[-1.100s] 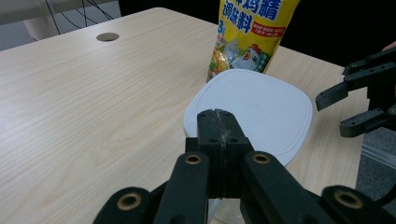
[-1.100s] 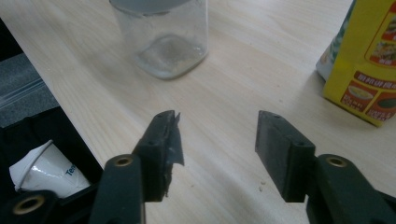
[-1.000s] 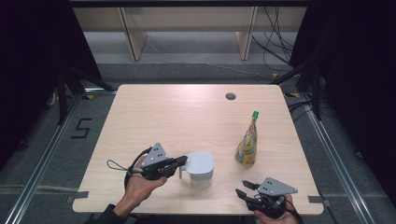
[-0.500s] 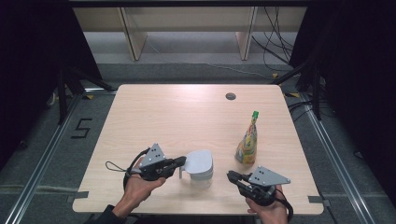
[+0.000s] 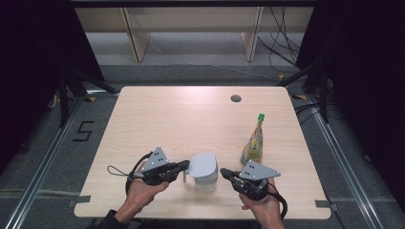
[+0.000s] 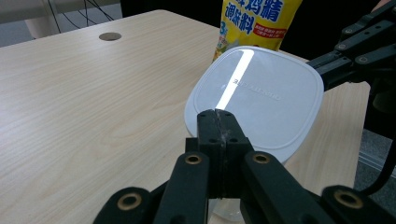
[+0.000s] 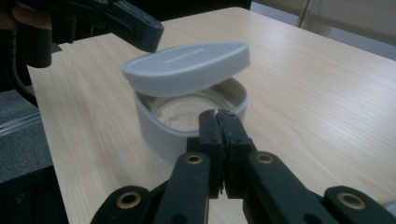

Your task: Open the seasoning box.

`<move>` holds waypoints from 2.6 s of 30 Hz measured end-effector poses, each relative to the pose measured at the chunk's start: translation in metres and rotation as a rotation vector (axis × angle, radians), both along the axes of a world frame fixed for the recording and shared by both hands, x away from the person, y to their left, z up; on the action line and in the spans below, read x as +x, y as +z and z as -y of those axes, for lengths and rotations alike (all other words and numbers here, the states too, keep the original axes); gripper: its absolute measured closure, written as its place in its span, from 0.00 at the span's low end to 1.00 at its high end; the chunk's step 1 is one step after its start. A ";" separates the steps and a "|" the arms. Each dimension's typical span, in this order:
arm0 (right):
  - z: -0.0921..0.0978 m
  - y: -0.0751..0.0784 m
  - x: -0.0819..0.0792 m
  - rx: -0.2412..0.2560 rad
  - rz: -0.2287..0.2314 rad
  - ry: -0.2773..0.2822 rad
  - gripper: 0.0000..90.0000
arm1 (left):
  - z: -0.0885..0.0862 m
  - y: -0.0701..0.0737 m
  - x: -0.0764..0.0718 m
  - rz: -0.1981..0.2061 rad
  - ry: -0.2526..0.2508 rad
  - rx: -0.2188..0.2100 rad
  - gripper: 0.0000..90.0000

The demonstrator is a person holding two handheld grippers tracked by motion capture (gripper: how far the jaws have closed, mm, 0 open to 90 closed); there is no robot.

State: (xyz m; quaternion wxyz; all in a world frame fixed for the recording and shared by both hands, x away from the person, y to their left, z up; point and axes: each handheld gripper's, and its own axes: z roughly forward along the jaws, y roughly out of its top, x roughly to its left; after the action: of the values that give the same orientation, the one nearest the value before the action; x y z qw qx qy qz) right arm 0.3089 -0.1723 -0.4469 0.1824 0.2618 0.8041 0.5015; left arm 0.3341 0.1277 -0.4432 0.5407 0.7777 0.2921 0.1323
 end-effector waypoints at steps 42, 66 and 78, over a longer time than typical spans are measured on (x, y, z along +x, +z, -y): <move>-0.065 0.031 -0.007 -0.037 0.114 0.113 1.00 | -0.069 -0.046 -0.043 -0.138 0.040 0.133 0.35; 0.045 0.001 -0.034 -0.008 0.022 -0.287 0.66 | -0.067 -0.055 -0.044 -0.138 0.043 0.137 0.32; 0.065 -0.016 -0.017 -0.024 0.029 -0.498 0.38 | -0.064 -0.058 -0.043 -0.156 0.040 0.142 0.32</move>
State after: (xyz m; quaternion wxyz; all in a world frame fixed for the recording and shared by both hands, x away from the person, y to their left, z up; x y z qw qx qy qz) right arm 0.2915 -0.2371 -0.4628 0.3150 0.4427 0.7180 0.4350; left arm 0.2910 0.1913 -0.5009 0.4572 0.8160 0.3385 0.1024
